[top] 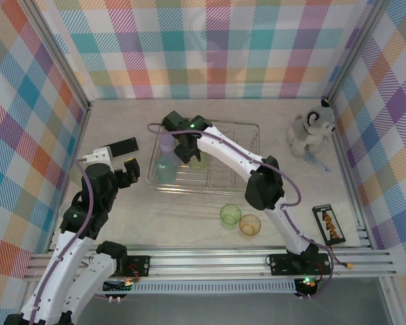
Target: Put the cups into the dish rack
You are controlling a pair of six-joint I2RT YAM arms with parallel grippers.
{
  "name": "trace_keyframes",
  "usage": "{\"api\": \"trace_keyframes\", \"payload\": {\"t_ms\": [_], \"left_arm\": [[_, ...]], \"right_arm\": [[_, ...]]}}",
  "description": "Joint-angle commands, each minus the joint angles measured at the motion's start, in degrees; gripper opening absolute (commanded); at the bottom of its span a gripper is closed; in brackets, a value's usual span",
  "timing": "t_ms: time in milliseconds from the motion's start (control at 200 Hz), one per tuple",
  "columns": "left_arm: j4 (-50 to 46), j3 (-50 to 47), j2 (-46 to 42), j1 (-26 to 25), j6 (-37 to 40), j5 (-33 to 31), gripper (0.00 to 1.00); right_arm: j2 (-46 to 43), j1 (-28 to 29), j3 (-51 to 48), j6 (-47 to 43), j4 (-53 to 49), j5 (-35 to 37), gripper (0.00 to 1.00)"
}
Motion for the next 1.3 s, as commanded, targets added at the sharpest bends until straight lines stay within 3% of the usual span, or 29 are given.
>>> {"api": "trace_keyframes", "payload": {"t_ms": [0, 305, 925, 1070, 1295], "left_arm": [[0.86, 1.42, 0.21, 0.53, -0.79, 1.08, 1.00], [0.48, 1.98, 0.97, 0.53, -1.41, 1.43, 1.00], [-3.74, 4.32, 6.51, 0.53, -6.94, 1.74, 1.00], [-9.84, 8.62, 11.51, 0.97, -7.48, -3.62, 1.00], [-20.12, 17.23, 24.01, 5.77, -7.52, -1.59, 1.00]], "right_arm": [[0.49, -0.28, 1.56, -0.44, 1.02, -1.22, 0.87], [-0.76, -0.28, 1.56, -0.22, 1.58, -0.14, 0.99], [-14.89, -0.28, -2.11, 4.04, 4.65, -9.56, 1.00], [-22.78, -0.66, -10.53, 4.58, 8.80, -9.66, 1.00], [-45.74, -6.35, -38.66, 6.87, 21.12, -12.34, 1.00]]}}
